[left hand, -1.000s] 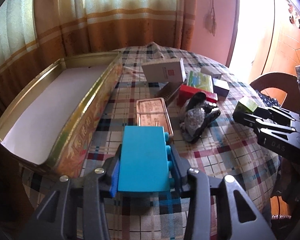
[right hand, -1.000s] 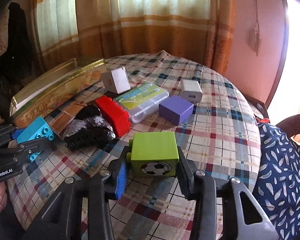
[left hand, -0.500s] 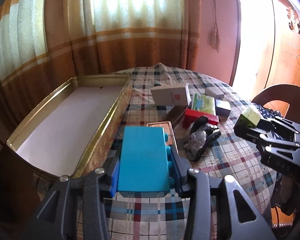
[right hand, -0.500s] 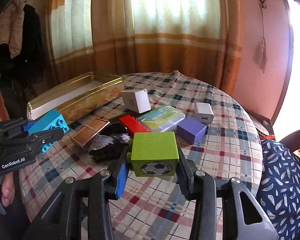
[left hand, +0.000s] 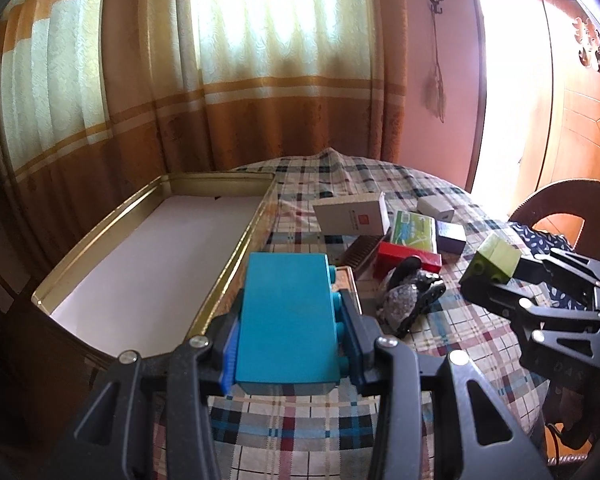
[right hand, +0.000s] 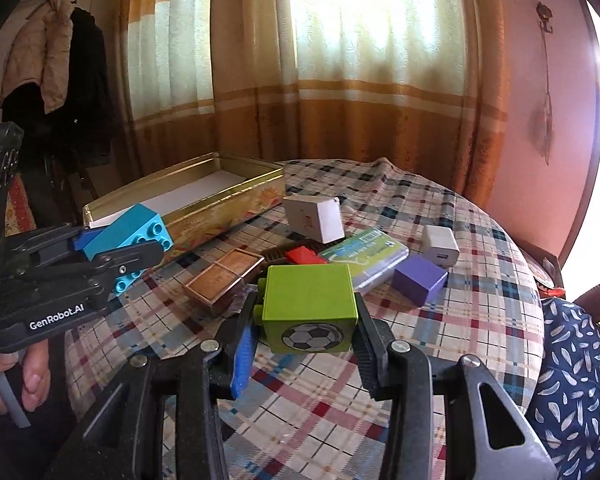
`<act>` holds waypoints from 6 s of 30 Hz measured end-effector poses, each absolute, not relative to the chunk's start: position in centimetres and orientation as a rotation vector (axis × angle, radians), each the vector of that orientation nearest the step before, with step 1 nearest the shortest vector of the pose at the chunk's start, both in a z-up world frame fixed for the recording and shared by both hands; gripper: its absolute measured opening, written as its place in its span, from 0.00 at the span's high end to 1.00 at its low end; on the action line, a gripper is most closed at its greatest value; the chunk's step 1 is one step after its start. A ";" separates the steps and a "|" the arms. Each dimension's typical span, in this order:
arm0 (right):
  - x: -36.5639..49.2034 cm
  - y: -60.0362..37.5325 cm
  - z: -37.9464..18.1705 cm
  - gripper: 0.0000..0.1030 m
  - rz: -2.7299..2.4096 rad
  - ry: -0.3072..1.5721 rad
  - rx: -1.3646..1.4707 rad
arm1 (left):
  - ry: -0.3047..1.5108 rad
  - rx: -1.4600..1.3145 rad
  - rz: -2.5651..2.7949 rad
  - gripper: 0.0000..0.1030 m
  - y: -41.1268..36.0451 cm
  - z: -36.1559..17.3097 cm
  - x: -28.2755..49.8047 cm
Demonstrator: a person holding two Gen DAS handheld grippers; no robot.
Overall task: Organize rigid objects
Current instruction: 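Lift and carry both held blocks toward the gold tin tray, then lower both blocks into the tin tray and open both tools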
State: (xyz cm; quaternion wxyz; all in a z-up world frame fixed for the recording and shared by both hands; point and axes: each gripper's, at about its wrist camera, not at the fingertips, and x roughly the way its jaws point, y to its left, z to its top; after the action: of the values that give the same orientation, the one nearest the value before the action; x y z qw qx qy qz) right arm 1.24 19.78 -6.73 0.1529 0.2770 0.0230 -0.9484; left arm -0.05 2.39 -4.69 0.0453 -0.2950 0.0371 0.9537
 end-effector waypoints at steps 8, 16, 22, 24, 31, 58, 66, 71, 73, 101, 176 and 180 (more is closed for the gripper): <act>1.3 19.1 -6.1 0.56 -2.704 0.066 0.770 | 0.113 -0.865 2.954 0.60 1.8 -4.1 0.1; 1.0 17.9 -5.4 0.56 -2.684 0.069 0.746 | 0.114 -0.831 2.996 0.60 0.9 -3.4 -0.1; 0.7 16.7 -5.1 0.56 -2.662 0.083 0.726 | 0.090 -0.822 3.038 0.60 -0.4 -3.0 -0.6; 0.7 16.3 -5.1 0.56 -2.650 0.088 0.723 | 0.082 -0.829 3.047 0.60 -0.8 -3.0 -0.9; 0.2 15.2 -4.8 0.56 -2.635 0.093 0.699 | 0.059 -0.825 3.077 0.60 -1.8 -2.9 -1.1; -0.9 12.0 -4.6 0.56 -2.636 0.093 0.547 | -0.081 -0.728 3.165 0.60 -4.2 -3.1 -2.4; -1.5 11.9 -4.5 0.56 -2.658 0.076 0.522 | -0.108 -0.657 3.206 0.60 -4.8 -3.5 -3.7; -2.1 12.4 -4.5 0.56 -2.678 0.040 0.529 | -0.115 -0.657 3.202 0.60 -4.6 -3.9 -4.3; -2.2 12.2 -4.5 0.56 -2.679 0.039 0.529 | -0.120 -0.632 3.210 0.60 -4.7 -3.8 -4.3; -3.1 9.2 -4.7 0.56 -2.633 0.031 0.505 | -0.215 -0.678 3.280 0.60 -7.9 -4.3 -5.6; -16.9 2.3 -7.2 0.39 -2.508 0.139 0.886 | 0.069 -1.308 3.165 0.45 -13.0 -3.7 -14.6; -16.1 3.1 -6.9 0.23 -2.527 0.078 0.857 | 0.034 -1.241 3.195 0.18 -12.8 -3.2 -13.5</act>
State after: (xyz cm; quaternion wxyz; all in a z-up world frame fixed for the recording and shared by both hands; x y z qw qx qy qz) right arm -16.07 3.08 -6.86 0.2341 0.3122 0.0284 -0.9203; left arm -13.47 -12.78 -3.24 -0.1427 -0.3584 0.0097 0.9225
